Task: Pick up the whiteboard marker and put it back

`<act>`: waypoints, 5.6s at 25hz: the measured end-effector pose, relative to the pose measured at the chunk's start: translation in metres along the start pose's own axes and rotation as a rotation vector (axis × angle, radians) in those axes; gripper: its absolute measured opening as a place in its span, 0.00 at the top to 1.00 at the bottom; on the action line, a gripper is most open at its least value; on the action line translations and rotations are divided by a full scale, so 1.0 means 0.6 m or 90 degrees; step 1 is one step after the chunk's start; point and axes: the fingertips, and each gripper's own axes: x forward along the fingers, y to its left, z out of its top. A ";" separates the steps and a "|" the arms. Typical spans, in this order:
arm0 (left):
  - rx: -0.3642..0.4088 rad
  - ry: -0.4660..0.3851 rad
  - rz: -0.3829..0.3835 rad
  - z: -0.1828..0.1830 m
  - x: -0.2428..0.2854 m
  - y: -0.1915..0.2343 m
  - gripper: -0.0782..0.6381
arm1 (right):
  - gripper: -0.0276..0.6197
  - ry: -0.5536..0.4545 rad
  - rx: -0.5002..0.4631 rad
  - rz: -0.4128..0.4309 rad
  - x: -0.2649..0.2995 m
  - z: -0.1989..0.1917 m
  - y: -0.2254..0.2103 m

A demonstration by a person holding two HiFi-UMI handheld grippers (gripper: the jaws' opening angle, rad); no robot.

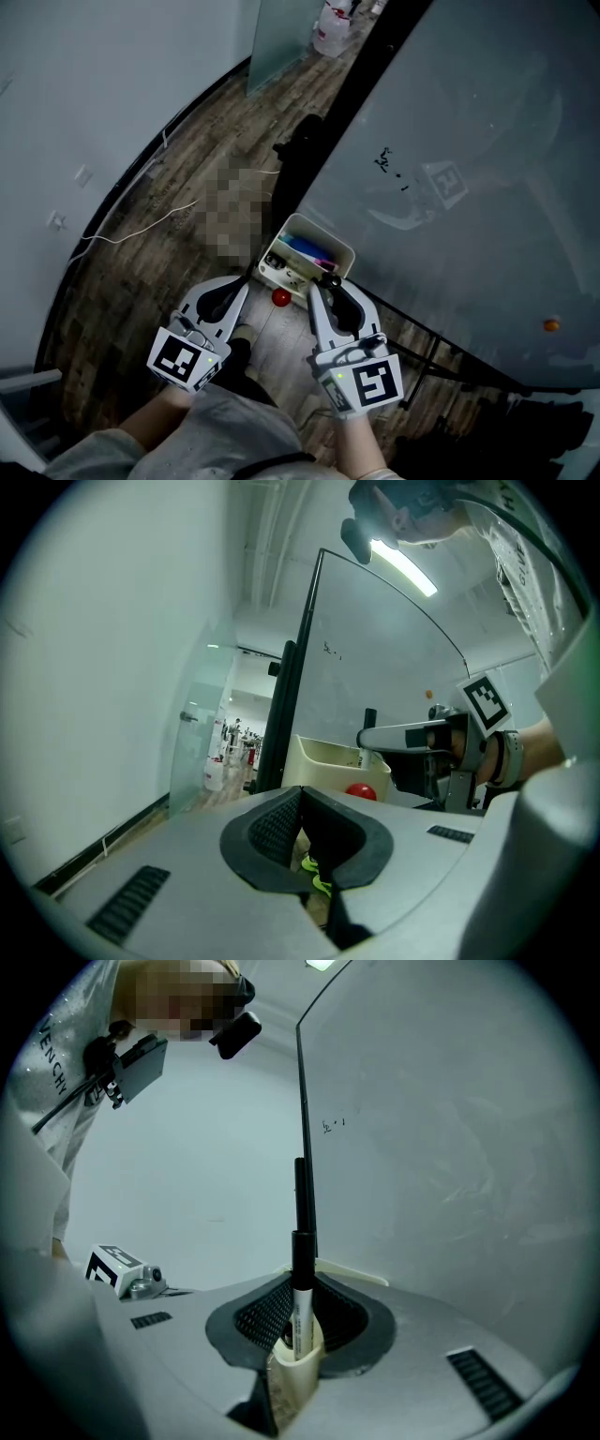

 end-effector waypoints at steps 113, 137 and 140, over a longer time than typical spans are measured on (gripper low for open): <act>-0.002 -0.034 -0.162 0.052 -0.129 -0.203 0.87 | 0.93 0.027 0.006 -0.020 -0.191 -0.018 0.156; 0.027 -0.036 -0.231 0.051 -0.156 -0.292 0.87 | 0.93 0.012 0.009 -0.022 -0.266 -0.023 0.204; 0.024 -0.036 -0.234 0.048 -0.158 -0.295 0.87 | 0.93 0.012 0.013 -0.023 -0.271 -0.027 0.205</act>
